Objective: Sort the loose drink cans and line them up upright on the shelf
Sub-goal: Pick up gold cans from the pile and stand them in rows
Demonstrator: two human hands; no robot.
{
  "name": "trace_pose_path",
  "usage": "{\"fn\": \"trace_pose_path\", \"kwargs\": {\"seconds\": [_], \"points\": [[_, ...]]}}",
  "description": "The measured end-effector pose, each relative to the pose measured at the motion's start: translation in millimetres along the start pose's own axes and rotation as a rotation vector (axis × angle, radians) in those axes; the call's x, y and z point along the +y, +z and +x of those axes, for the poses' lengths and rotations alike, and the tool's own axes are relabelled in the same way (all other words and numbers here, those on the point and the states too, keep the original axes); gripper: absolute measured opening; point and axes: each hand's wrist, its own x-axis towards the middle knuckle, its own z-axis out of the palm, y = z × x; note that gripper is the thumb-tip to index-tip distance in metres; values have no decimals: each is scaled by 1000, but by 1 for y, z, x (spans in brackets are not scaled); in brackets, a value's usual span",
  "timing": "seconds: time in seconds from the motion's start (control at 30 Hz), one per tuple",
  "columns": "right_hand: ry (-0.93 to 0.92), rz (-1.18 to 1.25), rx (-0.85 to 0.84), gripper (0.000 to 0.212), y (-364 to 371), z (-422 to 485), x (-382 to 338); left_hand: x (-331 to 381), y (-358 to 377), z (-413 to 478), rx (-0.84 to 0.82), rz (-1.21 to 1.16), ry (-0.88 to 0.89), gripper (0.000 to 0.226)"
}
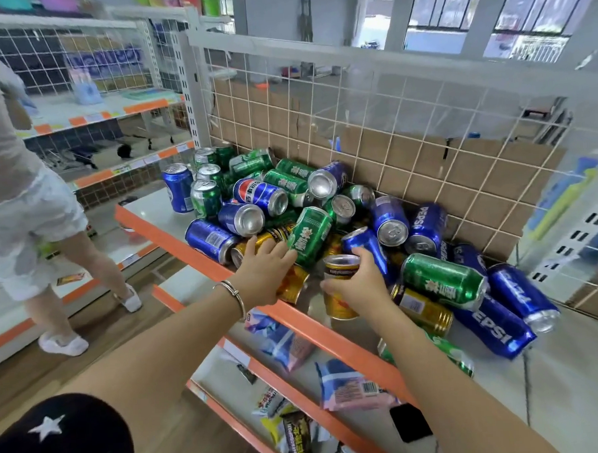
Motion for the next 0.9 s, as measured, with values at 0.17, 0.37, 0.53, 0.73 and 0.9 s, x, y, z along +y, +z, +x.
{"fn": "trace_pose_path", "kwargs": {"seconds": [0.17,0.37,0.53,0.73,0.9], "points": [[-111,-144,-73,84,-2,-11,-2,2,-1,4,-59,-44,-24,78],[-100,-803,-125,85,-19,-20,-18,4,-15,10,-106,158,13,79],[-79,-1041,-227,101,-27,-23,-33,20,-17,2,-210,-252,-138,67],[-137,-1233,-330,66,-37,-28,-40,44,-8,9,-252,-612,-267,65],[-74,-861,-122,65,-63,-38,-23,49,-5,2,-320,-1157,-443,78]]}}
